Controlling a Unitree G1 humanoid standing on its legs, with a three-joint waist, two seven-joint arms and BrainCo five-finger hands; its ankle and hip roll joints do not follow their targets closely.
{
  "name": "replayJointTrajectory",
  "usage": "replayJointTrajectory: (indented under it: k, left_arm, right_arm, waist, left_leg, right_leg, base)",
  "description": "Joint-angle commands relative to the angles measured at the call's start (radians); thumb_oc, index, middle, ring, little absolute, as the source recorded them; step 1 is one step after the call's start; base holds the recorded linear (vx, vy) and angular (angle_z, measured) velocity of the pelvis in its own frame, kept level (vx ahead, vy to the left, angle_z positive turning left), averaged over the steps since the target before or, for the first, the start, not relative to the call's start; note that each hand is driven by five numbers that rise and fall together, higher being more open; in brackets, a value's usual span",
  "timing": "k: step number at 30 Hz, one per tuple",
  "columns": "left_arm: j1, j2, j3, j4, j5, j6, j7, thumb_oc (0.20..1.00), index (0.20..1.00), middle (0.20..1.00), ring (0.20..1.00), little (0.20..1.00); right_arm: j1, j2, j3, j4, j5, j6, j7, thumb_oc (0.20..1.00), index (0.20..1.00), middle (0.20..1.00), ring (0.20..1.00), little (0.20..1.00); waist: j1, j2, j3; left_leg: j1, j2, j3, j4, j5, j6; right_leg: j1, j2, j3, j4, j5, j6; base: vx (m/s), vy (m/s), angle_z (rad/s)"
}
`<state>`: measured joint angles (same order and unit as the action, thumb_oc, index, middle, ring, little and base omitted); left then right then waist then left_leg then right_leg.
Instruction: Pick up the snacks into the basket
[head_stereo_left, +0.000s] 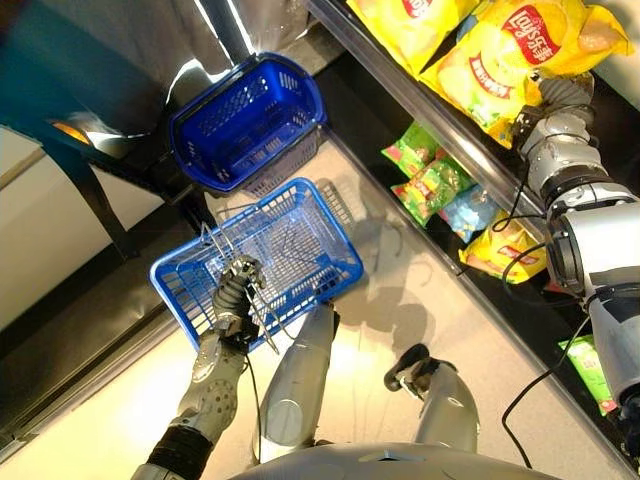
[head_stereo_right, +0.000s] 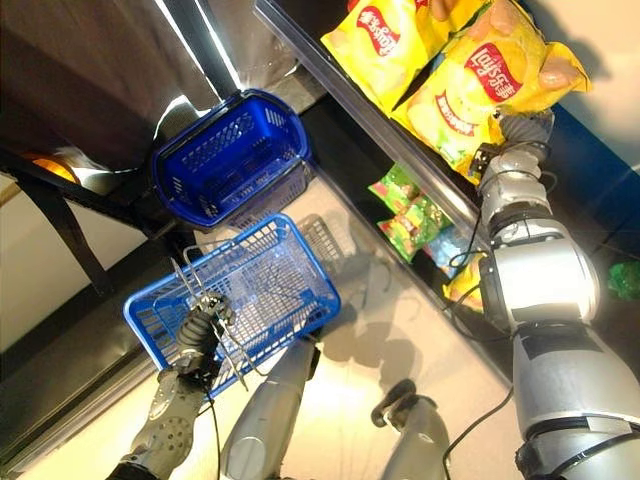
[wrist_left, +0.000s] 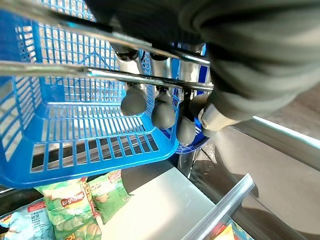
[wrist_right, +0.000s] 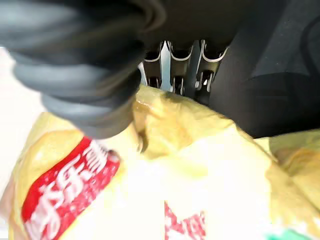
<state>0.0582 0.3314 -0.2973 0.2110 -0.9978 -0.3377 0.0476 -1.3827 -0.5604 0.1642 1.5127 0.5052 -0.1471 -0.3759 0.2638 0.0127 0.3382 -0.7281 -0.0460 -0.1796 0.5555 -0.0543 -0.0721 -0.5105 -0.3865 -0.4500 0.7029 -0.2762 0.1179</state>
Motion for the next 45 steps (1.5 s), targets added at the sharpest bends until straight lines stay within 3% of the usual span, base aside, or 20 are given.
replayJointTrajectory:
  k: [1,16,21,25,26,27,34,36,45]
  left_arm:
    - [-0.027,0.034,0.004,-0.166,0.001,-0.061,-0.046,0.2,0.2,0.2,0.2,0.2]
    - [-0.032,0.045,0.011,-0.161,0.011,-0.074,-0.045,0.2,0.2,0.2,0.2,0.2]
    - [-0.053,0.039,0.012,-0.15,0.021,-0.087,-0.033,0.2,0.2,0.2,0.2,0.2]
    - [-0.086,0.022,0.016,-0.134,0.029,-0.103,-0.017,0.2,0.2,0.2,0.2,0.2]
    - [-0.089,0.017,0.019,-0.13,0.031,-0.104,-0.012,0.2,0.2,0.2,0.2,0.2]
    - [-0.091,0.012,0.023,-0.13,0.03,-0.108,-0.011,0.2,0.2,0.2,0.2,0.2]
    - [-0.091,-0.009,0.046,-0.129,0.039,-0.122,0.002,0.2,0.2,0.2,0.2,0.2]
    - [-0.086,-0.026,0.059,-0.136,0.038,-0.124,0.003,0.2,0.2,0.2,0.2,0.2]
    - [-0.068,-0.074,0.07,-0.213,0.017,-0.143,-0.002,0.2,0.2,0.2,0.2,0.2]
  right_arm:
    - [-0.095,-0.063,0.036,-0.004,0.029,-0.038,-0.014,0.2,0.2,0.2,0.2,0.2]
    - [-0.082,-0.057,0.029,-0.029,0.04,-0.052,-0.027,0.2,0.2,0.2,0.2,0.2]
    - [-0.044,-0.019,0.021,-0.069,0.021,-0.074,-0.049,0.2,0.2,0.2,0.2,0.2]
    - [0.028,0.065,0.002,-0.144,-0.008,-0.108,-0.076,0.2,0.2,0.2,0.2,0.2]
    - [0.054,0.082,0.0,-0.177,-0.019,-0.116,-0.082,0.2,0.2,0.2,0.2,0.2]
    - [0.076,0.099,-0.013,-0.212,-0.021,-0.127,-0.086,0.2,0.2,0.2,0.2,0.2]
    - [0.27,0.18,-0.037,-0.484,-0.112,-0.164,-0.112,0.2,0.2,0.2,0.2,0.2]
    - [0.413,0.216,-0.039,-0.683,-0.196,-0.17,-0.123,0.2,0.2,0.2,0.2,0.2]
    - [0.711,0.299,-0.049,-1.047,-0.361,-0.201,-0.124,0.2,0.2,0.2,0.2,0.2]
  waist:
    - [0.023,0.032,-0.018]
    - [0.015,0.03,-0.026]
    - [-0.004,0.024,-0.026]
    - [-0.042,0.011,-0.023]
    - [-0.051,0.007,-0.024]
    - [-0.06,0.008,-0.021]
    - [-0.114,-0.006,-0.022]
    - [-0.134,-0.009,-0.019]
    - [-0.158,-0.015,-0.031]
  left_leg:
    - [0.031,-0.007,0.058,-0.028,-0.061,0.078]
    - [0.039,-0.005,0.064,-0.027,-0.063,0.079]
    - [0.056,0.001,0.073,-0.021,-0.067,0.08]
    - [0.08,0.013,0.087,-0.007,-0.079,0.08]
    - [0.085,0.016,0.09,-0.006,-0.081,0.079]
    - [0.079,0.018,0.096,-0.016,-0.05,0.083]
    - [0.097,0.033,0.117,-0.009,-0.055,0.081]
    - [0.104,0.035,0.124,-0.012,-0.053,0.081]
    - [0.115,0.033,0.124,-0.025,-0.05,0.086]
  right_leg:
    - [-0.08,0.024,0.033,0.042,0.093,0.04]
    - [-0.08,0.027,0.043,0.047,0.094,0.04]
    - [-0.069,0.033,0.055,0.045,0.097,0.039]
    - [-0.053,0.047,0.075,0.033,0.102,0.032]
    - [-0.049,0.05,0.08,0.03,0.102,0.03]
    - [-0.055,0.05,0.07,0.018,0.129,0.014]
    - [-0.048,0.062,0.095,0.002,0.14,0.007]
    - [-0.043,0.063,0.1,-0.006,0.143,0.006]
    - [-0.042,0.054,0.103,-0.012,0.145,0.009]
  base:
    - [0.0,0.0,0.0]
    - [0.0,0.0,0.0]
    - [0.0,0.008,-0.01]
    - [-0.02,0.036,-0.07]
    - [-0.11,0.062,-0.16]
    - [-0.12,0.061,-0.27]
    - [-0.04,0.036,-0.27]
    - [-0.03,0.013,-0.19]
    - [0.0,0.002,-0.04]
